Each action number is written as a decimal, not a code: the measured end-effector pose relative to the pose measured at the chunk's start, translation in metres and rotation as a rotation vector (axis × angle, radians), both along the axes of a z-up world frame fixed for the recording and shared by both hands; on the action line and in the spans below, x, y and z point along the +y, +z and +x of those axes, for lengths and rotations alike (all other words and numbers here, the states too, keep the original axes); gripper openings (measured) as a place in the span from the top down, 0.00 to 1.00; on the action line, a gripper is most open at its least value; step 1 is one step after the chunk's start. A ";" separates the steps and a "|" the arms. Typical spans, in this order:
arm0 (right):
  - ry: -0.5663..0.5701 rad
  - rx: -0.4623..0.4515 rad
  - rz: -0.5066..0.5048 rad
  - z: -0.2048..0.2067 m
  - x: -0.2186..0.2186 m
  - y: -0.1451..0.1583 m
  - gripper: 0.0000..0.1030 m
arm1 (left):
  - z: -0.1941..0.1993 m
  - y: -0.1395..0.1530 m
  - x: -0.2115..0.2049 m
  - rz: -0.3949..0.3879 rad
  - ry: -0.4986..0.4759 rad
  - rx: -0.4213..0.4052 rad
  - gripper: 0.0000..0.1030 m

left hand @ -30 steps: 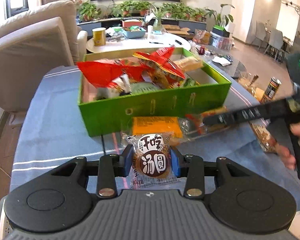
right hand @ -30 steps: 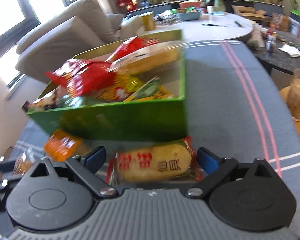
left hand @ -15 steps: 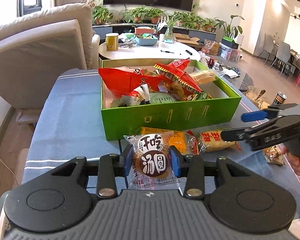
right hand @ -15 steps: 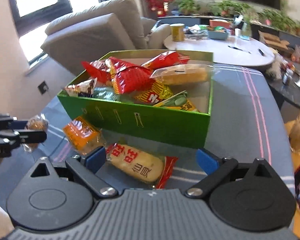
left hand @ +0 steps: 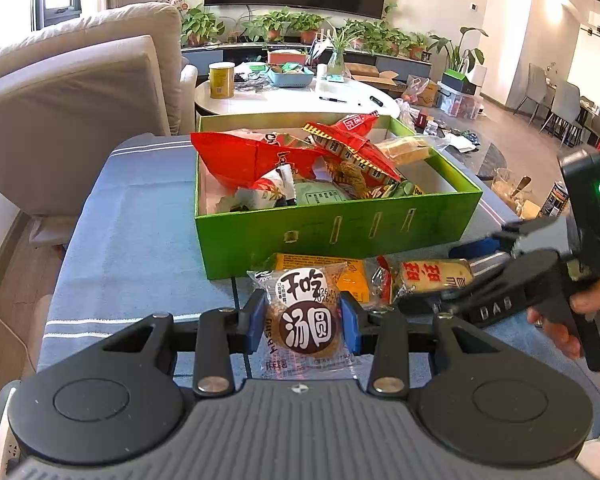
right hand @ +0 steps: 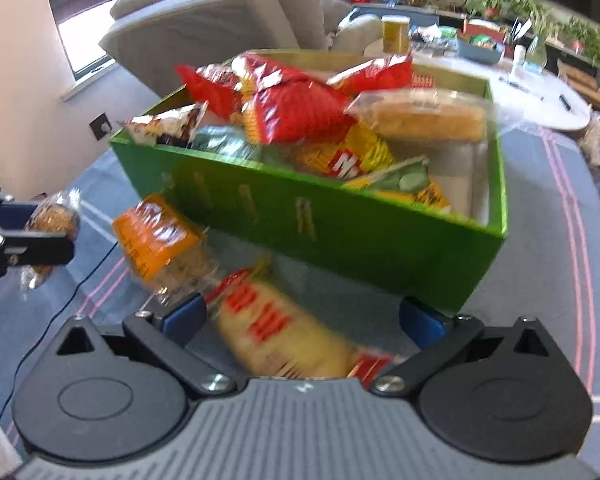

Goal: Organize snacks
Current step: 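Lift the pastry pack with the left gripper while the right gripper grasps the rice-cracker pack, then lower the pastry pack into the box and open the left gripper while the right carries the cracker pack, then lower the rice-cracker pack into the box and open the right gripper, then move the left tool to the orange cake pack while the right tool moves to the brown nut pack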

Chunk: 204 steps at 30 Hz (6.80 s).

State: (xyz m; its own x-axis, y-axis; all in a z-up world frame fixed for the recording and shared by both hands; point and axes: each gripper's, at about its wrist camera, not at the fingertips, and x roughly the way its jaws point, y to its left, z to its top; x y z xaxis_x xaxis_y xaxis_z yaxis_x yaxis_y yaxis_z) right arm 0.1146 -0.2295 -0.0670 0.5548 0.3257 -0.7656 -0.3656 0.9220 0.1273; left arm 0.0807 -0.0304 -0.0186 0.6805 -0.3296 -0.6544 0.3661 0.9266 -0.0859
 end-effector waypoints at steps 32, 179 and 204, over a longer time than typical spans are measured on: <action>0.067 -0.022 -0.088 -0.024 0.015 0.008 0.29 | -0.001 0.007 0.004 -0.020 0.021 -0.017 0.65; -0.418 0.039 0.023 -0.052 -0.068 0.006 0.07 | 0.035 -0.016 -0.024 -0.113 0.198 0.250 0.19; -0.093 0.048 -0.048 -0.085 -0.041 0.022 0.06 | 0.046 -0.038 -0.046 -0.021 0.055 0.251 0.59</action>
State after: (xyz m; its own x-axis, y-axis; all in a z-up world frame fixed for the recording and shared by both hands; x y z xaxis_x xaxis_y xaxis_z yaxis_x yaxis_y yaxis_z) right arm 0.0294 -0.2707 -0.0448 0.5436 0.2364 -0.8054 -0.2727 0.9572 0.0969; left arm 0.1271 -0.0760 -0.0569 0.5149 -0.3120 -0.7984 0.2796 0.9416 -0.1876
